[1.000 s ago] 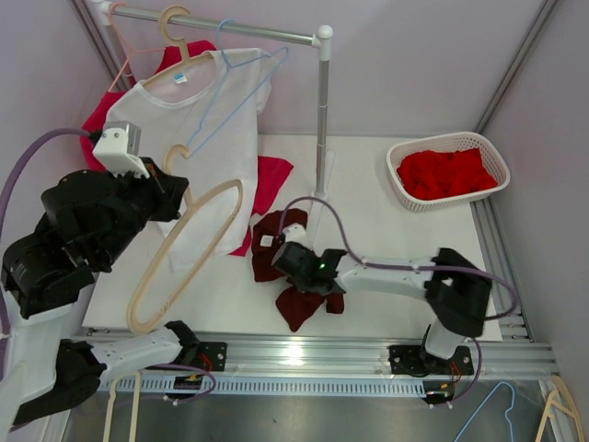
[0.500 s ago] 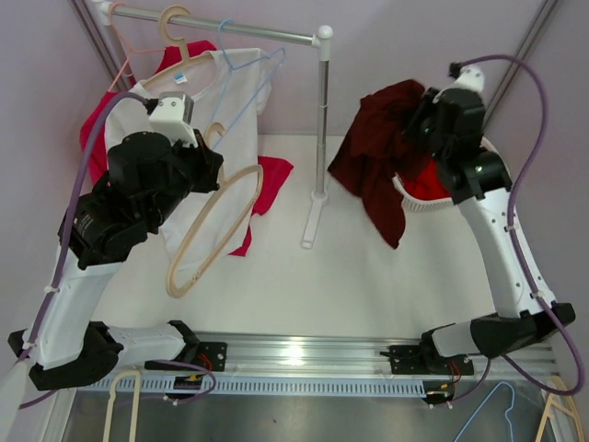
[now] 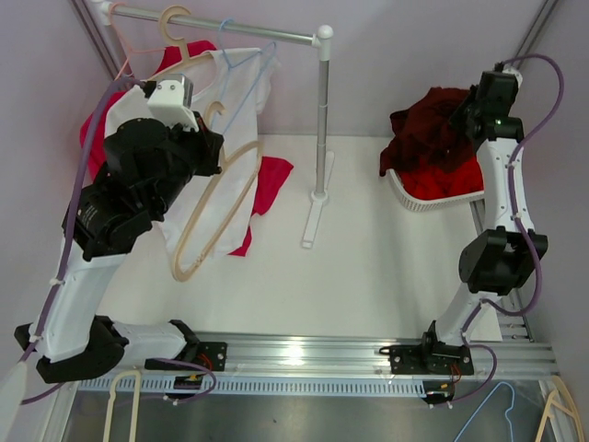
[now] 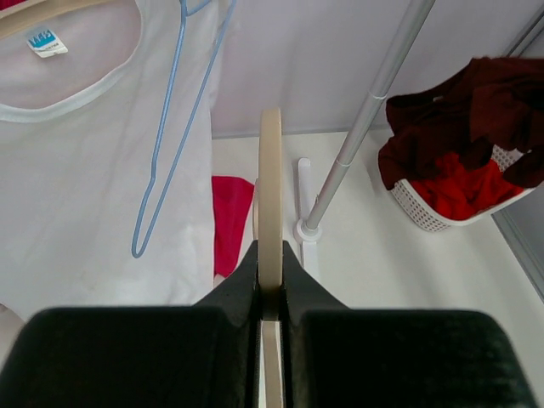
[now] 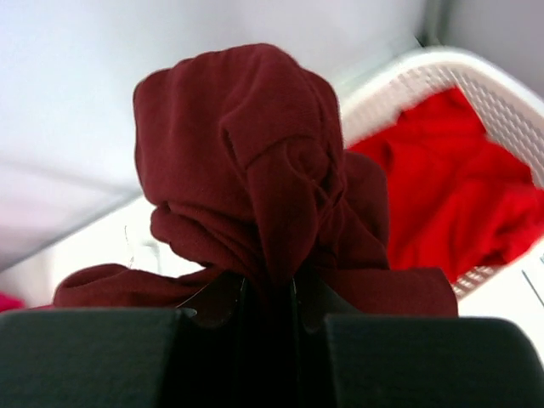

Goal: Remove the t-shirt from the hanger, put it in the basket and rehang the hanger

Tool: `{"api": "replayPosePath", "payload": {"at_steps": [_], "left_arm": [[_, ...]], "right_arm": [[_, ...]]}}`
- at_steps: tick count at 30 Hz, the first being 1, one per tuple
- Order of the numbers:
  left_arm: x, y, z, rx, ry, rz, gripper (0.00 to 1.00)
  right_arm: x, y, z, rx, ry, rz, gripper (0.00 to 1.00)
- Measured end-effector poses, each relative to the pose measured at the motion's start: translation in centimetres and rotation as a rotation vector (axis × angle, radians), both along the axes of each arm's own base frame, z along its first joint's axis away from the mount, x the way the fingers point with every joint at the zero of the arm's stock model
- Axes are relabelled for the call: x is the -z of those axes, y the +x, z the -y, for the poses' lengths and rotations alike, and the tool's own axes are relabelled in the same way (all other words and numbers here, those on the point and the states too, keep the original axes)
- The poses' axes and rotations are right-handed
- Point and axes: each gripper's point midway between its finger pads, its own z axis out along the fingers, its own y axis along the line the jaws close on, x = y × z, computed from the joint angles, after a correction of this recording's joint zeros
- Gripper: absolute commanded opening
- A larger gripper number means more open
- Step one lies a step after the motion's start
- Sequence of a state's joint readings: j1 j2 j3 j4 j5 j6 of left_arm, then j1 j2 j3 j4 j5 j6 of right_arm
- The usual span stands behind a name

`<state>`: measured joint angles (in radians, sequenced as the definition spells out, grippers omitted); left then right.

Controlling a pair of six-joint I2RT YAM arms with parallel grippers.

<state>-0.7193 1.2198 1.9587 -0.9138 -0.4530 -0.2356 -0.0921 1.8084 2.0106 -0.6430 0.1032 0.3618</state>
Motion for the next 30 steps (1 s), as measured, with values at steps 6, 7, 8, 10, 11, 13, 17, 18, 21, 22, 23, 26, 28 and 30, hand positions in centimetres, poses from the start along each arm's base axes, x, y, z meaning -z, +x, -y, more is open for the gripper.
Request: {"api": "replayPosePath", "payload": {"at_steps": [6, 7, 8, 10, 11, 13, 17, 18, 21, 22, 23, 26, 28, 30], "left_arm": [[-1.0, 1.1, 0.7, -0.003, -0.003, 0.017, 0.01], [-1.2, 1.2, 0.8, -0.002, -0.006, 0.02, 0.01], [-1.4, 1.4, 1.0, -0.002, -0.009, 0.024, 0.01], [-1.6, 1.7, 1.2, 0.0, -0.012, 0.026, 0.01], [-1.6, 1.8, 1.3, 0.001, -0.012, 0.025, 0.01], [-1.5, 2.0, 1.5, 0.004, -0.011, 0.023, 0.01], [-1.4, 2.2, 1.6, 0.006, -0.008, 0.022, 0.01], [-1.5, 2.2, 1.6, 0.005, -0.009, 0.022, 0.01], [-1.6, 2.5, 1.7, 0.008, -0.008, 0.028, 0.01], [-1.7, 2.7, 1.7, 0.01, -0.01, 0.031, 0.01], [-1.7, 2.9, 1.8, 0.012, -0.012, 0.032, 0.01], [-1.9, 4.0, 2.2, 0.017, -0.013, 0.049, 0.01], [-1.9, 4.9, 2.6, 0.023, -0.008, 0.066, 0.01], [-1.6, 5.8, 3.3, 0.034, 0.004, 0.086, 0.01]], "right_arm": [[8.7, 0.5, 2.6, 0.056, 0.036, -0.169, 0.0], [10.0, 1.0, 2.9, 0.065, 0.045, -0.191, 0.0], [11.9, 1.6, 3.2, 0.069, 0.053, -0.223, 0.0], [15.4, 3.2, 3.7, 0.076, 0.066, -0.298, 0.0], [17.4, 4.3, 3.9, 0.078, 0.069, -0.327, 0.0], [21.9, 5.4, 4.2, 0.082, 0.075, -0.395, 0.0], [27.2, 4.2, 4.2, 0.089, 0.086, -0.504, 0.14], [26.8, 4.2, 4.4, 0.093, 0.08, -0.496, 0.17], [26.0, 3.7, 4.7, 0.111, 0.062, -0.491, 0.4], [25.7, 3.5, 4.9, 0.12, 0.056, -0.491, 0.54], [25.5, 3.1, 5.2, 0.133, 0.041, -0.5, 0.57], [23.6, 1.6, 6.0, 0.167, 0.005, -0.512, 0.94], [21.0, 0.7, 6.6, 0.187, -0.033, -0.509, 0.99], [17.1, 0.4, 7.4, 0.216, -0.074, -0.466, 0.99]]}}
